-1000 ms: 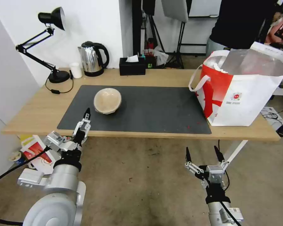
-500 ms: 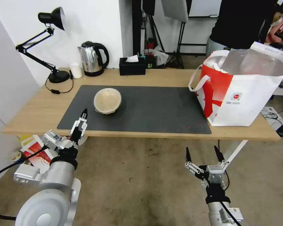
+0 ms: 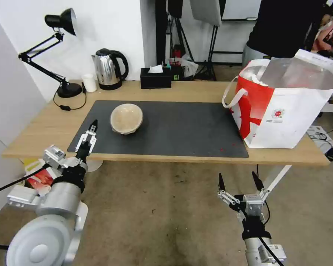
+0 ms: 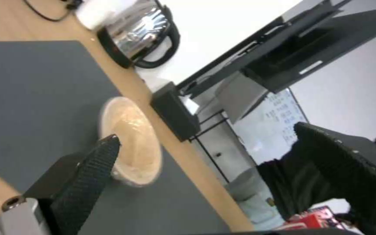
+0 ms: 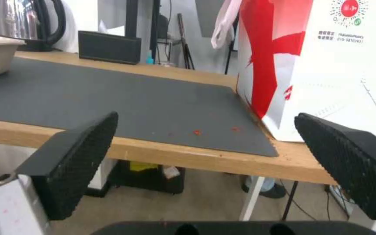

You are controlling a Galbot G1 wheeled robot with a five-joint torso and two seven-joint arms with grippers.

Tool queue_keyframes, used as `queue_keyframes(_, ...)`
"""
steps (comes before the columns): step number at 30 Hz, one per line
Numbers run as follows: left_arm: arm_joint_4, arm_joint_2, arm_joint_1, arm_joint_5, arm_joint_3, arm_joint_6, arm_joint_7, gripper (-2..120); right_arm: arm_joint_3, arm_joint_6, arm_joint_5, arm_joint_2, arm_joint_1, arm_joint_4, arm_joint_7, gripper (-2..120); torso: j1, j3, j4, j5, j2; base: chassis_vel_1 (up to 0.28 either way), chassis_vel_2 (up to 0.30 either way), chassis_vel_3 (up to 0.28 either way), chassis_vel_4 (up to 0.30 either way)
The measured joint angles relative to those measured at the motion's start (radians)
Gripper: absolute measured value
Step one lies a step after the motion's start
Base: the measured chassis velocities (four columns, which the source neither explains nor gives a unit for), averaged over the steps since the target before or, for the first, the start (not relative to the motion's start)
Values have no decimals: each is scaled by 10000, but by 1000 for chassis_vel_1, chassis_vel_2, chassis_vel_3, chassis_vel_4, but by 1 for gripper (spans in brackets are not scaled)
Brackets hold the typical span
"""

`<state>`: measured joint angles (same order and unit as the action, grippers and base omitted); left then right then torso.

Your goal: Pick up the trash from the table and place it into the takeout bag.

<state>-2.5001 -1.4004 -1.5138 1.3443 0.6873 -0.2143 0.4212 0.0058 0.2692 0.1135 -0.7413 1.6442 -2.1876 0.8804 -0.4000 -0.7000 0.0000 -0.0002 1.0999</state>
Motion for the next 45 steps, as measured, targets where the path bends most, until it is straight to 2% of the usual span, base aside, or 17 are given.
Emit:
queue_keyframes(7,3,460,244,1068,337,-358,-1,100,0,0,0,1,0,0,0,100,0,0,1,1,0,0,0,0,0)
queue_keyframes(12,344,741,494,1670,500,-704,-16,100,0,0,0,0,0,0,0,100,0,0,-1,0,0,0,0,0,0)
queue_keyframes(15,526,969,731,2448,587,-819,-19,100,0,0,0,0,0,0,0,100,0,0,0,2,0,0,0,0,0)
queue_keyframes(25,1042,1424,1171,3281,674,-1198,167,100,0,0,0,0,0,0,0,100,0,0,0,1,0,0,0,0,0)
queue_keyframes(33,1283,1556,1377,3246,593,-1292,332,100,0,0,0,0,0,0,0,100,0,0,1,1,0,0,0,0,0)
queue_keyframes(40,1603,1717,1515,2199,418,-1093,267,100,0,0,0,0,0,0,0,100,0,0,1,2,0,0,0,0,0)
queue_keyframes(45,1870,1801,1715,2113,344,-1053,438,100,0,0,0,0,0,0,0,100,0,0,0,1,0,0,0,0,0)
